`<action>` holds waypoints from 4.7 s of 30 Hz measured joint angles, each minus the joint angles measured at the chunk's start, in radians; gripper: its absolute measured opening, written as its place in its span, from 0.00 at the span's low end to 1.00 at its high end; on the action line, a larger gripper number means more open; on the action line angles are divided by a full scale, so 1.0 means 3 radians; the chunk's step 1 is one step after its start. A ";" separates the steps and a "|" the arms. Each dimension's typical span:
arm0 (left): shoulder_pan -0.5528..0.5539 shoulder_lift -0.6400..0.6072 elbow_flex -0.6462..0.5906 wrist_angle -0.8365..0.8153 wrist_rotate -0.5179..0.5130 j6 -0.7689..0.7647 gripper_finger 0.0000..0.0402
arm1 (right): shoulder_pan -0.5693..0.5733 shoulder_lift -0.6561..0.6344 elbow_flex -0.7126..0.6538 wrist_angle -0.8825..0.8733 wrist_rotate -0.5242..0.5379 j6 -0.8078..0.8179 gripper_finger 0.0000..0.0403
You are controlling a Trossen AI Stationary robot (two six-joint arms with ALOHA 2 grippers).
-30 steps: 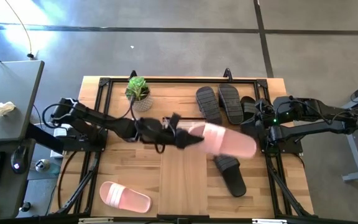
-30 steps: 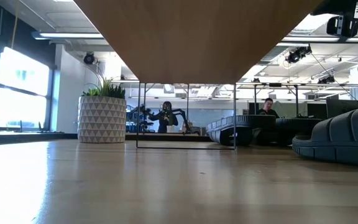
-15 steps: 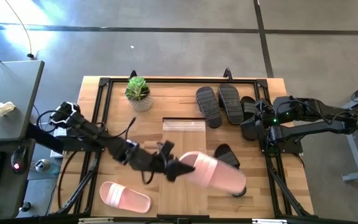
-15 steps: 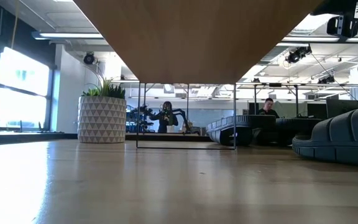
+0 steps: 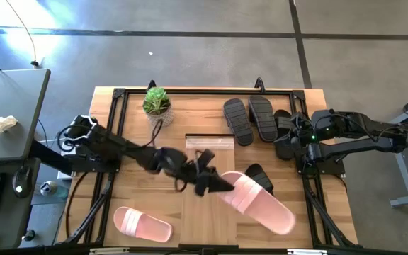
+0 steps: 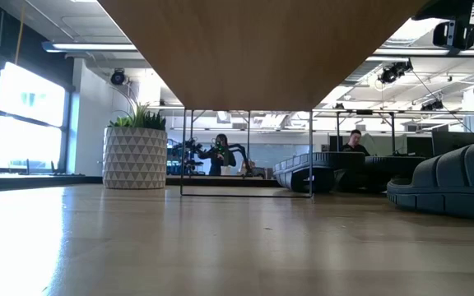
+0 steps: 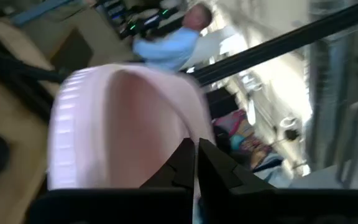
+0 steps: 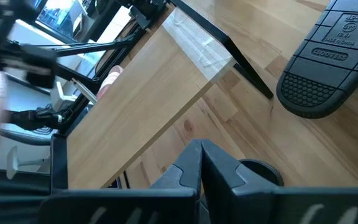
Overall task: Pick and place slides into the shelf
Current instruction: Put the top pink slipper on the shelf, then put the pink slipper on the shelf
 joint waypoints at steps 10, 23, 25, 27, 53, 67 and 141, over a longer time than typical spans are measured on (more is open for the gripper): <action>0.0568 -0.0032 -0.0005 -0.0146 0.0240 0.0156 0.00 | 0.0001 0.0000 0.0000 -0.0041 0.0005 0.0114 0.00; 0.0600 -0.0168 -0.1873 0.2882 -0.0322 -0.0885 0.00 | 0.0000 0.0000 0.0000 -0.0041 0.0130 0.0232 0.00; 0.0581 -0.0382 -0.2093 0.2859 -0.0469 -0.0946 0.00 | 0.0001 0.0001 0.0000 -0.0037 0.0130 0.0243 0.00; 0.0478 -0.0522 -0.2242 0.2573 -0.0689 -0.0940 0.00 | 0.0001 0.0001 0.0000 -0.0029 0.0131 0.0243 0.00; -0.0324 -0.1981 -0.2451 -0.0556 -0.1861 -0.1452 0.00 | -0.0001 0.0006 0.0000 -0.0003 0.0195 0.0232 0.00; -0.0398 -0.1445 -0.2548 0.0274 -0.2016 -0.1576 0.00 | 0.0000 0.0006 0.0000 -0.0013 0.0174 0.0258 0.00; -0.1886 -0.2545 -0.2139 -0.2894 -0.0013 -0.2851 0.15 | 0.0000 0.0006 0.0000 -0.0082 0.0154 0.0230 0.00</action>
